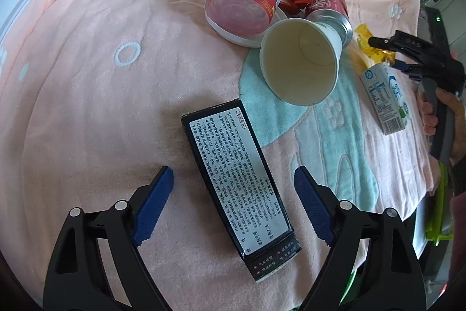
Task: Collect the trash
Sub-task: 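Grasp the black phone box with the left gripper while the right gripper lifts the snack packet, then carry the snack packet over the green basket and open the right gripper while the left gripper carries the box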
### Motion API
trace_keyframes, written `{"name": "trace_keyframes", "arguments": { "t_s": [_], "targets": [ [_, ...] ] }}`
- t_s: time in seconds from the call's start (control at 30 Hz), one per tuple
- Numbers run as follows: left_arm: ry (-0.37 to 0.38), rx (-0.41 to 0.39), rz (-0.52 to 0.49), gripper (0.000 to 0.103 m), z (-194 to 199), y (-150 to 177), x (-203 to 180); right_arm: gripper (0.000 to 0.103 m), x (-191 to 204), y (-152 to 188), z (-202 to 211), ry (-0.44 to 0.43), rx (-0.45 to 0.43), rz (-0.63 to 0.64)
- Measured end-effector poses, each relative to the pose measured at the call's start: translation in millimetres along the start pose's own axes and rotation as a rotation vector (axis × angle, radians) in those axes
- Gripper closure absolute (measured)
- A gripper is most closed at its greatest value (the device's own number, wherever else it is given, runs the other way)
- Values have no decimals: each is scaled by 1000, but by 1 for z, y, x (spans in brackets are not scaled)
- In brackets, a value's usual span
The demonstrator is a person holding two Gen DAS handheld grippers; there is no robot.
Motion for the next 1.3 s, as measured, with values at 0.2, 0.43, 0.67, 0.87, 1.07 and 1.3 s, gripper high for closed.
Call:
{"name": "trace_keyframes", "arguments": {
  "t_s": [0.2, 0.43, 0.67, 0.87, 1.07, 1.3],
  "targets": [
    [-56, -8, 2, 32, 0, -2, -1, 30, 5, 7, 38, -18, -72, 35],
    [-83, -23, 22, 47, 2, -2, 0, 30, 21, 30, 86, -52, -138, 113],
    [-68, -56, 20, 53, 15, 6, -3, 30, 39, 82, 133, -101, -186, 198],
    [-42, -103, 1, 54, 41, 25, -15, 30, 47, 139, 163, -141, -214, 247],
    [-19, -165, -23, 54, 78, 49, -28, 30, 51, 189, 186, -169, -221, 286],
    [-5, -256, -59, 54, 118, 84, -52, 30, 55, 238, 207, -147, -243, 340]
  ]
}}
Point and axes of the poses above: each gripper's, at about its wrist camera, not at the fingertips, and z roughly against the way its jaws point, x to its left, y to its underside, the point moved 1 cm from there along -z, roughly the way its jaws point, and after that the axes turned 3 degrees about x, right-handed, at the moved point
